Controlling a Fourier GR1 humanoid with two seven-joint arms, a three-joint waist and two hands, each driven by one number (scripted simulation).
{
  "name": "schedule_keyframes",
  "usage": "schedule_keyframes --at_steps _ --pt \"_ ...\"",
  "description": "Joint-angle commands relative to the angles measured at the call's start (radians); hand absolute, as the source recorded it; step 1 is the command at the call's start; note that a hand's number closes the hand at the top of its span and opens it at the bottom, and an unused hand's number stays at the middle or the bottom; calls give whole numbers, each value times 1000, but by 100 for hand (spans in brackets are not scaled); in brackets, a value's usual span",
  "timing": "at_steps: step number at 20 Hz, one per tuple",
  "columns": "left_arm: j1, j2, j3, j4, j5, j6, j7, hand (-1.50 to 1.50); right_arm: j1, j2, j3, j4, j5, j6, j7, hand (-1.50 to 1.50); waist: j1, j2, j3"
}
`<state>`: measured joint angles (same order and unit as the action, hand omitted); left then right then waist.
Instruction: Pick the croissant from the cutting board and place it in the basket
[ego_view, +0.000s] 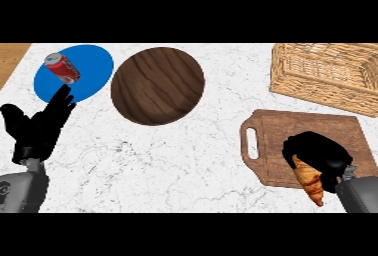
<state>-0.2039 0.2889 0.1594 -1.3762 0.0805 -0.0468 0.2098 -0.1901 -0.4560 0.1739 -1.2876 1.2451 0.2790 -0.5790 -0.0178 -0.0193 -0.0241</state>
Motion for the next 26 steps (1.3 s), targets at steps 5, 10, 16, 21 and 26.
schedule_keyframes --at_steps 5,10,16,21,26 --pt "34 1 14 -2 1 8 -3 0 119 442 -82 -98 -145 43 404 150 -17 6 23" --pt "23 12 8 -16 4 -5 18 0 172 450 -33 -238 -448 -58 439 150 -7 4 29" --pt "27 -17 -9 4 -16 13 -5 0 187 455 173 -600 -601 -247 706 150 -15 4 22" --pt "44 -19 -9 -40 -3 4 5 0 94 456 285 -828 -470 -309 1100 150 14 11 22" --pt "16 -16 -11 -27 -7 -5 10 0 -150 456 151 -910 -421 -157 1356 150 20 17 23"
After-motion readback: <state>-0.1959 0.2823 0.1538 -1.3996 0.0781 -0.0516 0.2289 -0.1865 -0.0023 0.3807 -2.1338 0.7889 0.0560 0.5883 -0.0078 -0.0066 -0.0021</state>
